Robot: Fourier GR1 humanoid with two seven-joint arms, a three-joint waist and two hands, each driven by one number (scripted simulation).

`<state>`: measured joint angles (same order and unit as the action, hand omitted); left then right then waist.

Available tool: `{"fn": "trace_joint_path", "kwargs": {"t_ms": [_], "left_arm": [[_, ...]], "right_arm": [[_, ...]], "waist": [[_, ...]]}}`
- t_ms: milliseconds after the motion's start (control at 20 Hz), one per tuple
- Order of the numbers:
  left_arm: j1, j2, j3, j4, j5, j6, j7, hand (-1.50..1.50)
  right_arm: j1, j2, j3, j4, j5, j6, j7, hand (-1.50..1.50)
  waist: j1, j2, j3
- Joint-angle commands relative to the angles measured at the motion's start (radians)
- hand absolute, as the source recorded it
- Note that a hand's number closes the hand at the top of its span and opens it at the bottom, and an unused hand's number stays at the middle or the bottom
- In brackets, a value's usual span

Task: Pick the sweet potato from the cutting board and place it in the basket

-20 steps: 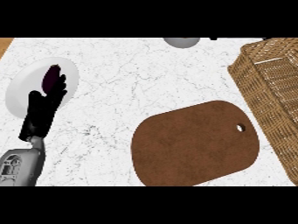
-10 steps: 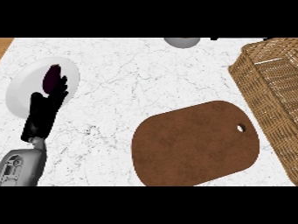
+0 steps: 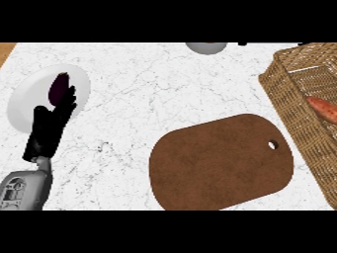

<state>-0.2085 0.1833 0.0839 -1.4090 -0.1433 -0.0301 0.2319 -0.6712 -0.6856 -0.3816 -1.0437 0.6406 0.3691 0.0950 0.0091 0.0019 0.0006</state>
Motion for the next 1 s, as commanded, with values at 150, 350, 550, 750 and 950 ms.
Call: {"fn": "trace_joint_path", "kwargs": {"t_ms": [150, 350, 550, 750, 950], "left_arm": [[-0.020, 0.004, 0.013, 0.028, 0.010, -0.015, 0.005, 0.00], [-0.006, 0.015, 0.011, 0.010, -0.001, -0.015, -0.003, 0.00], [-0.049, 0.023, 0.032, -0.003, 0.010, -0.007, 0.036, 0.00], [-0.027, 0.011, 0.021, 0.027, -0.001, -0.006, -0.012, 0.00], [-0.013, -0.004, 0.003, -0.007, -0.003, -0.008, 0.029, 0.00]], "right_arm": [[-0.016, 0.022, -0.082, 0.051, -0.070, -0.118, -0.092, -1.50], [-0.034, -0.010, -0.193, 0.073, -0.131, -0.195, -0.100, -1.50], [0.019, -0.051, -0.268, 0.082, -0.163, -0.240, -0.092, -1.50], [0.025, -0.167, -0.385, 0.183, -0.237, -0.186, -0.051, -1.50], [0.094, -0.290, -0.454, 0.279, -0.292, -0.098, -0.102, -1.50]], "waist": [[-0.005, 0.000, 0.000], [-0.006, 0.000, 0.000], [-0.011, -0.001, 0.000], [-0.014, 0.000, 0.000], [-0.014, -0.001, 0.000]]}}
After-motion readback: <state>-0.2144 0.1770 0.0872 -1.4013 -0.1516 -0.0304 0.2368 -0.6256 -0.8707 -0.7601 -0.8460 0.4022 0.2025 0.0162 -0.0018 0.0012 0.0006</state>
